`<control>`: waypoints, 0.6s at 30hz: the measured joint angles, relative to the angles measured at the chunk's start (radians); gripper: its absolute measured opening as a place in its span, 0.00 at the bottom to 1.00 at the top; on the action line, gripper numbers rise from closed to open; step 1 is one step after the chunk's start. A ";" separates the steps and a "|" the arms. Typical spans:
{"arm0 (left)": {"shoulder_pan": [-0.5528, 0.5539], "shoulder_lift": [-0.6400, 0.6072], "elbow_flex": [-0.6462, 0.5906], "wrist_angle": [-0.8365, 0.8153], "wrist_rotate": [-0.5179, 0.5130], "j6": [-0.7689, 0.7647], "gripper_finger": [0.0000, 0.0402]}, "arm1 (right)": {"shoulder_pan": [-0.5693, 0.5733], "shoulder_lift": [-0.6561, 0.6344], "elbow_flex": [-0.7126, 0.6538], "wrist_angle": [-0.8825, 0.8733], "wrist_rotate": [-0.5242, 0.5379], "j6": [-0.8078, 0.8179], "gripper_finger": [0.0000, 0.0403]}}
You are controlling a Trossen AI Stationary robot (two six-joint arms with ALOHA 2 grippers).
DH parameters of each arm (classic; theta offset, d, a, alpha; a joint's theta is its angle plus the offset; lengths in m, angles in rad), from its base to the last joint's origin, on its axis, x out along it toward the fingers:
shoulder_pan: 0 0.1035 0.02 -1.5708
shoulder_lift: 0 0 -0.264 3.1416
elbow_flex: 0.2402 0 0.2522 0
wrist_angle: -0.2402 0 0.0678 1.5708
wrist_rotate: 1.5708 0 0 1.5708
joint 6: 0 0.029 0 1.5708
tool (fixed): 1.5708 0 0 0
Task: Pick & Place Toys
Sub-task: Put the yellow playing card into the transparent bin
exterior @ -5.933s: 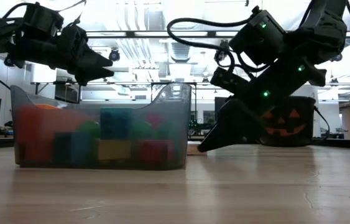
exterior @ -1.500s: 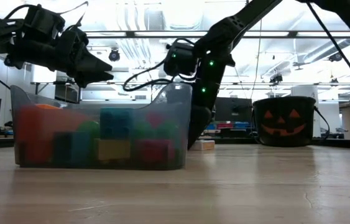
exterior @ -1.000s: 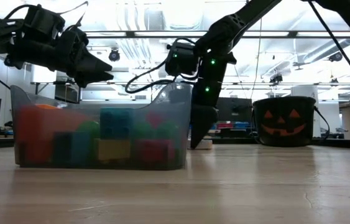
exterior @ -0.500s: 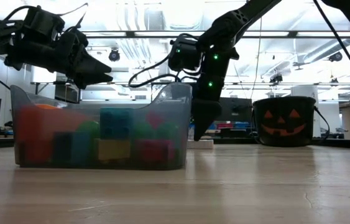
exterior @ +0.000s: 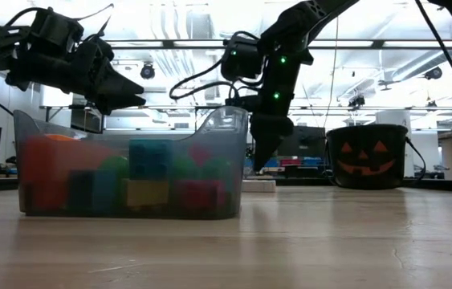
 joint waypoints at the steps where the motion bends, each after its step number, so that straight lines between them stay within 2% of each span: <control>1: 0.000 0.000 0.000 0.000 0.000 0.000 0.66 | 0.000 -0.001 0.000 -0.005 0.000 0.000 0.27; 11: 0.000 0.000 0.000 0.000 0.000 0.000 0.66 | -0.017 0.004 -0.002 -0.008 0.072 -0.042 0.93; 13: 0.000 0.000 0.000 0.000 0.000 0.000 0.66 | -0.024 0.004 -0.002 -0.016 0.093 -0.042 0.97; 18: 0.000 0.000 0.000 0.000 0.000 0.000 0.66 | -0.047 0.004 -0.003 -0.032 0.111 -0.036 0.90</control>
